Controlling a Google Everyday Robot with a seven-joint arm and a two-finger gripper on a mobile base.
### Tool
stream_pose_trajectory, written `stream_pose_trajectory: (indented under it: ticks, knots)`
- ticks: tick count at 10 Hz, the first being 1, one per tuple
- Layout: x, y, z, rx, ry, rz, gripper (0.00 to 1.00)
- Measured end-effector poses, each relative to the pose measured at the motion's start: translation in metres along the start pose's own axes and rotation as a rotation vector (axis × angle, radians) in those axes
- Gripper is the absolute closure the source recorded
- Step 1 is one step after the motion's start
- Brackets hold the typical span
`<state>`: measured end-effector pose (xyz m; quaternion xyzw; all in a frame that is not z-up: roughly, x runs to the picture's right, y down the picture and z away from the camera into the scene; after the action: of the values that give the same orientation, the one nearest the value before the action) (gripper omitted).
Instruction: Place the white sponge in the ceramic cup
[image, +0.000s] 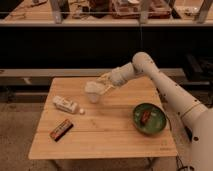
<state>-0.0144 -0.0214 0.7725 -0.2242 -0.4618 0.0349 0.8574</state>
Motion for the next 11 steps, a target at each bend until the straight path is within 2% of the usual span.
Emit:
stream_pose_trajectory:
  ticks: [4, 6, 9, 11]
  knots:
    - [0.004, -0.006, 0.006, -0.02, -0.018, 0.023, 1.0]
    - [0.008, -0.017, 0.021, -0.052, -0.032, 0.059, 1.0]
    - [0.016, -0.026, 0.034, -0.077, -0.021, 0.082, 1.0]
    - [0.022, -0.036, 0.04, -0.064, -0.008, 0.086, 1.0]
